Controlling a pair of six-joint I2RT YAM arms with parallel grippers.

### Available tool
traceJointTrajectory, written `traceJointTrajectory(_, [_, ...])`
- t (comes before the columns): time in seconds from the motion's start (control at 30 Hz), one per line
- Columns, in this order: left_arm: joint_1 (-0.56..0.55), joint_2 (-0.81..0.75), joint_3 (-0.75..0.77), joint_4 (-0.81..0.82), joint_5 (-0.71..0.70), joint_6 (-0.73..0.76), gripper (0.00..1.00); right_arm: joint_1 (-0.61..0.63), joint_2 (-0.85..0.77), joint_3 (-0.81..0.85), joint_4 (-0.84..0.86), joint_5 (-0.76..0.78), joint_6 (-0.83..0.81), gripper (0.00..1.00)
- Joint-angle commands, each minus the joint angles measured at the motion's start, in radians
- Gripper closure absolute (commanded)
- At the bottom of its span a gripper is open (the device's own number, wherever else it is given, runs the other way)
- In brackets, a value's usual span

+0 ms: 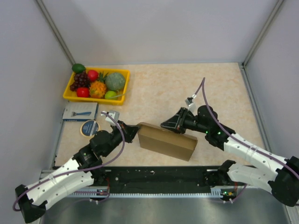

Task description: Fold the paper box

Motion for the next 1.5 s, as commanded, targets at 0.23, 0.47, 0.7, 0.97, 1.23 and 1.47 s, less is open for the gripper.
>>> traceJointTrajectory(0.23, [-0.008, 0.018, -0.062, -0.145, 0.028, -0.008, 1.0, 0.009, -0.019, 0.084, -0.046, -0.058, -0.026, 0.84])
traceJointTrajectory(0.47, [-0.008, -0.004, -0.066, -0.156, 0.029, -0.014, 0.88, 0.023, -0.017, -0.129, 0.149, -0.052, 0.077, 0.87])
traceJointTrajectory(0.7, [-0.006, -0.099, 0.021, -0.274, 0.188, 0.031, 0.33, 0.023, -0.016, -0.167, 0.12, -0.015, 0.03, 0.87])
traceJointTrajectory(0.97, [-0.008, -0.226, 0.327, -0.513, 0.09, -0.042, 0.29, 0.023, -0.036, -0.119, 0.016, 0.005, -0.046, 0.87])
traceJointTrajectory(1.23, [0.033, 0.28, 0.74, -0.688, 0.087, 0.027, 0.11, 0.026, -0.068, -0.043, -0.087, 0.015, -0.115, 0.85])
traceJointTrajectory(1.47, [0.469, 0.352, 0.527, -0.405, 0.642, -0.025, 0.22, 0.028, -0.065, -0.045, -0.058, -0.001, -0.124, 0.85])
